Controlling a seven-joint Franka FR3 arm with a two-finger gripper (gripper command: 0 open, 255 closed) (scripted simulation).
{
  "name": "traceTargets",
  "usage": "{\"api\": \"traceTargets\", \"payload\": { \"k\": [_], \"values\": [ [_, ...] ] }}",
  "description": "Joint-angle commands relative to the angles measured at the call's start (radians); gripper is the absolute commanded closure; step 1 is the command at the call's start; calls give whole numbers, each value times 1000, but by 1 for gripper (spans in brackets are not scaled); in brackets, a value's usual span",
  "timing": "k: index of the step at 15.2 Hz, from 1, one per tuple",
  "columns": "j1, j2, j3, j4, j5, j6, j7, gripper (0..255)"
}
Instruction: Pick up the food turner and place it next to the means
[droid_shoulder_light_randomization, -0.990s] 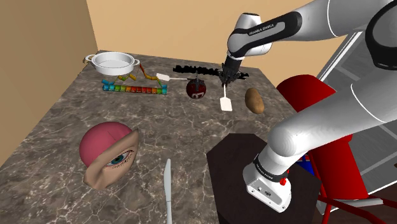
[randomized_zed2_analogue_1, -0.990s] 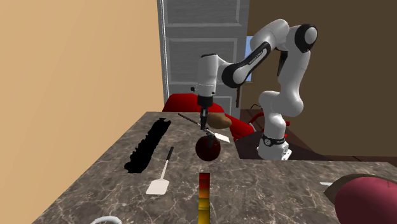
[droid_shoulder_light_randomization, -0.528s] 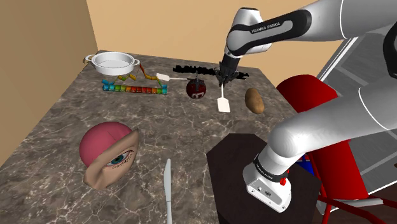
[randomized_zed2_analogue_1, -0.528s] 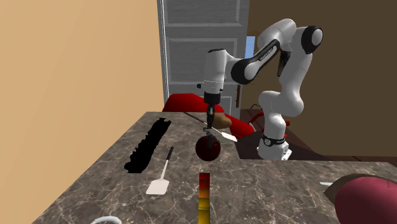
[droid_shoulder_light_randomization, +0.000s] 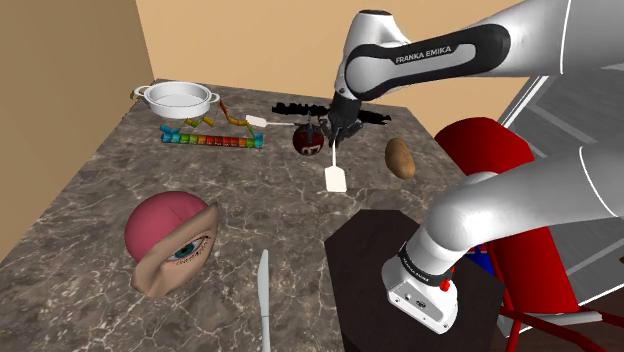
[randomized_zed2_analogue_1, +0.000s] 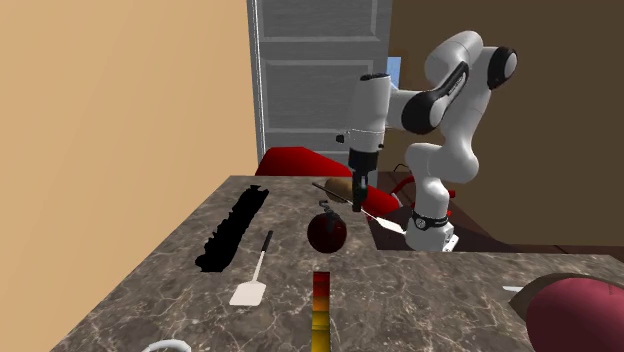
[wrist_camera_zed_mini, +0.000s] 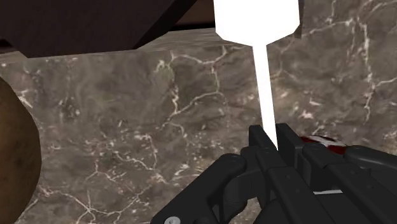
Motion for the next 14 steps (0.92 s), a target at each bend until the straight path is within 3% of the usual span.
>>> {"api": "traceTargets", "payload": {
  "k": [1,14],
  "values": [
    [29,-7,44,-7,24,-1,56,255],
    [184,41,321,71,151,-24,397,255]
  ]
}}
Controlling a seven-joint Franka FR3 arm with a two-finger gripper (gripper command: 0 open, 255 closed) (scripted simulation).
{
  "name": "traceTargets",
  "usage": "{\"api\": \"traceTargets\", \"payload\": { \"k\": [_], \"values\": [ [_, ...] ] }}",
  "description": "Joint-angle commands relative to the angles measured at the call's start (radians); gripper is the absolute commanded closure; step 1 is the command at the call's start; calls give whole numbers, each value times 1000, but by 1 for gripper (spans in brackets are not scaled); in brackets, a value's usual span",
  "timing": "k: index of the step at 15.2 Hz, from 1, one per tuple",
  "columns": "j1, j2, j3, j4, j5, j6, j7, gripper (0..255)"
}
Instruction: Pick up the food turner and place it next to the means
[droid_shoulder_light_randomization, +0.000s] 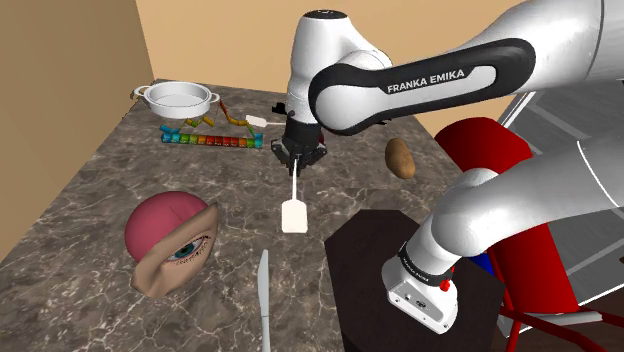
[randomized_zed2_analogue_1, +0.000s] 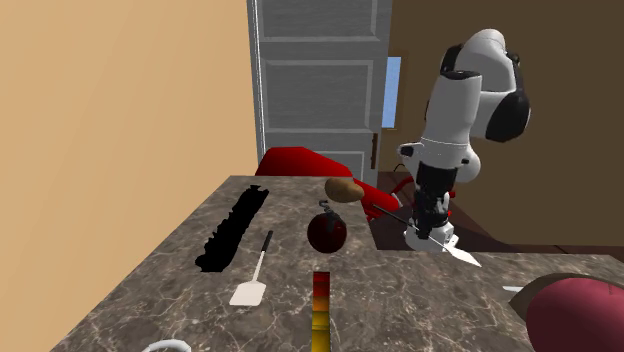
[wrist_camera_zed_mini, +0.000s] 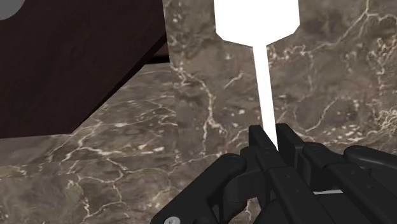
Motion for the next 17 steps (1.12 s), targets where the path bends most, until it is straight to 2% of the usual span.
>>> {"api": "traceTargets", "payload": {
  "k": [1,6,10,14,17],
  "values": [
    [14,26,41,27,10,1,52,255],
    [37,108,153,115,15,1,192,255],
    [42,196,245,204,-9,0,314,255],
    [38,306,340,309,-68,-5,449,255],
    [37,409,410,400,-143,-16,565,255]
  ]
}}
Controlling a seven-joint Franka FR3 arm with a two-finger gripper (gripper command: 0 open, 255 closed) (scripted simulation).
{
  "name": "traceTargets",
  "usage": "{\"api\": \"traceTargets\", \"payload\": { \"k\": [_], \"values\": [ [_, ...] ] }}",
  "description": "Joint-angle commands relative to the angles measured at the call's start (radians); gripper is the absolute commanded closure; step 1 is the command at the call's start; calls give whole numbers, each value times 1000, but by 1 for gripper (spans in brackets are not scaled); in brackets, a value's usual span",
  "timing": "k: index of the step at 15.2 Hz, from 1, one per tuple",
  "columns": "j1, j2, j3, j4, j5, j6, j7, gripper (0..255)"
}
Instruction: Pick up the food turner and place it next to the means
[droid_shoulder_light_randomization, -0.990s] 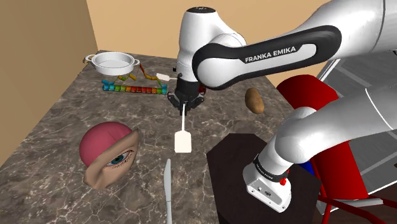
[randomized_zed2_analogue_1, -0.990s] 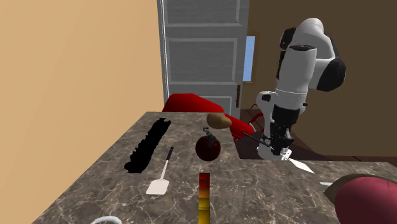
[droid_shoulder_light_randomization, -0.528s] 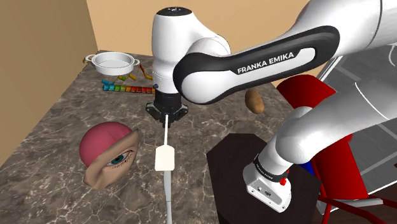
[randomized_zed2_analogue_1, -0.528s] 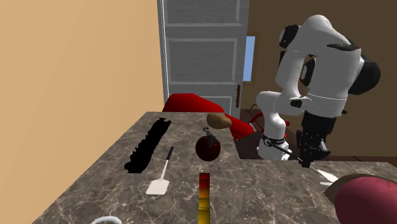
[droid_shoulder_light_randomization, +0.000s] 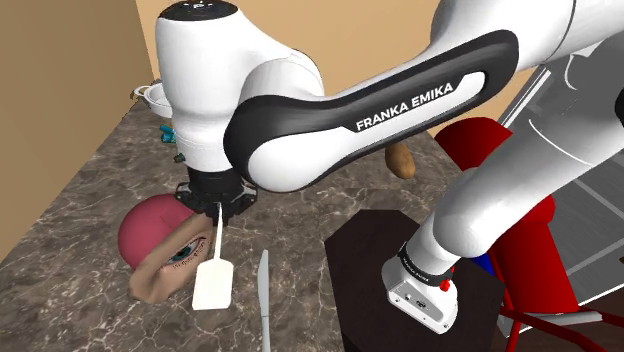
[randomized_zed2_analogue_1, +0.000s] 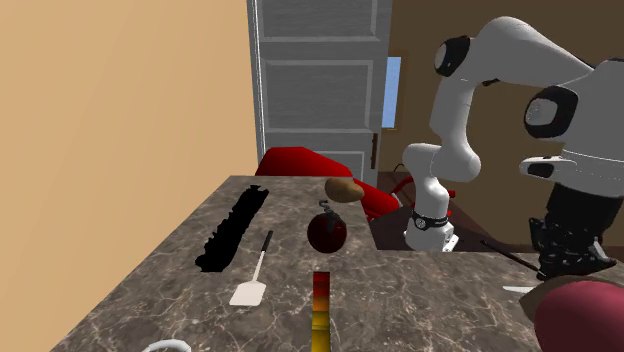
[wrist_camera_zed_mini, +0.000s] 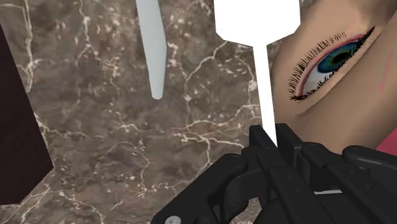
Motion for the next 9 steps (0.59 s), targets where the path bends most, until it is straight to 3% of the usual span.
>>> {"api": "traceTargets", "payload": {
  "k": [1,5,9],
  "values": [
    [0,92,51,60,-62,-10,86,255],
    [39,271,116,205,-216,-52,261,255],
    [157,455,110,375,-365,-124,410,255]
  ]
}}
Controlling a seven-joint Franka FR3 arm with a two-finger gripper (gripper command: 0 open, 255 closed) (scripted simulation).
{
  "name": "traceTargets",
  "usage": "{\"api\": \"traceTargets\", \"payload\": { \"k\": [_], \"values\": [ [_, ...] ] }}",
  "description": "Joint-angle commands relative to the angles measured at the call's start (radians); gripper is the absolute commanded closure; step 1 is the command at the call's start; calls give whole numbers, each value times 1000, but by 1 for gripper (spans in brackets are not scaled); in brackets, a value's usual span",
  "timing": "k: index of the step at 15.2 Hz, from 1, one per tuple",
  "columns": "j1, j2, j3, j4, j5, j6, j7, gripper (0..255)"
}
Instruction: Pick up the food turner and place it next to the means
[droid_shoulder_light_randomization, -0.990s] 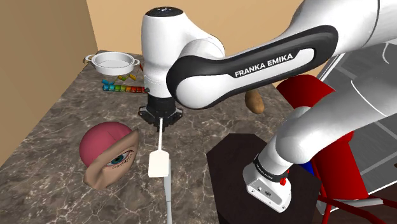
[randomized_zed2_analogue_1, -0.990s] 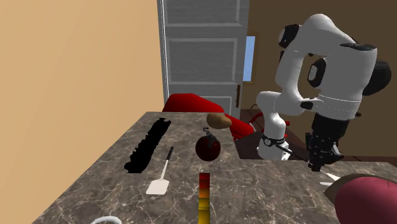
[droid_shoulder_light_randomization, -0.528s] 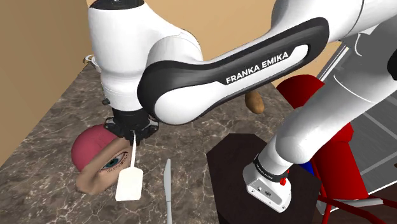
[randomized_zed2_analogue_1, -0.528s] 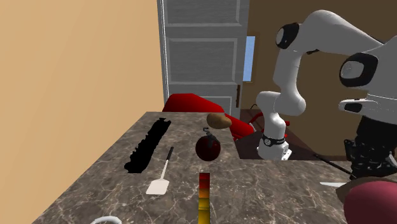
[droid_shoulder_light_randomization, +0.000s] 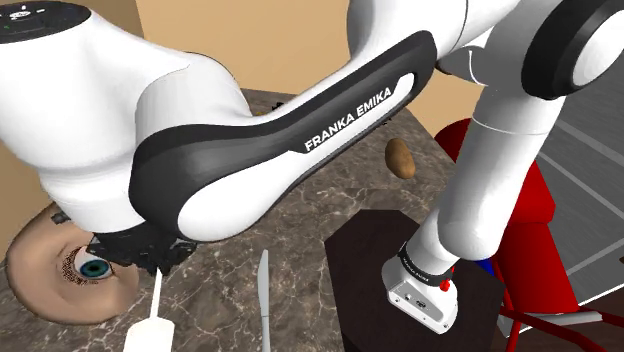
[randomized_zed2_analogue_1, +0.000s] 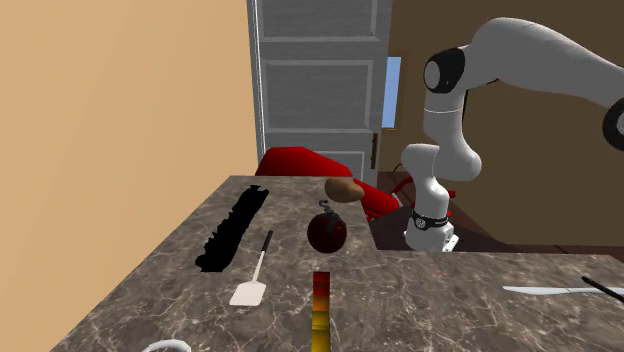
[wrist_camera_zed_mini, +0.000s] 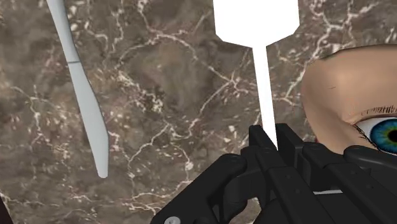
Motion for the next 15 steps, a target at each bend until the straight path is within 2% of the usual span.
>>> {"api": "traceTargets", "payload": {
  "k": [1,4,15],
  "values": [
    [68,93,-14,93,-72,-40,66,255],
    [176,207,-44,233,-145,-102,131,255],
    [192,262,-79,155,-198,14,170,255]
  ]
}}
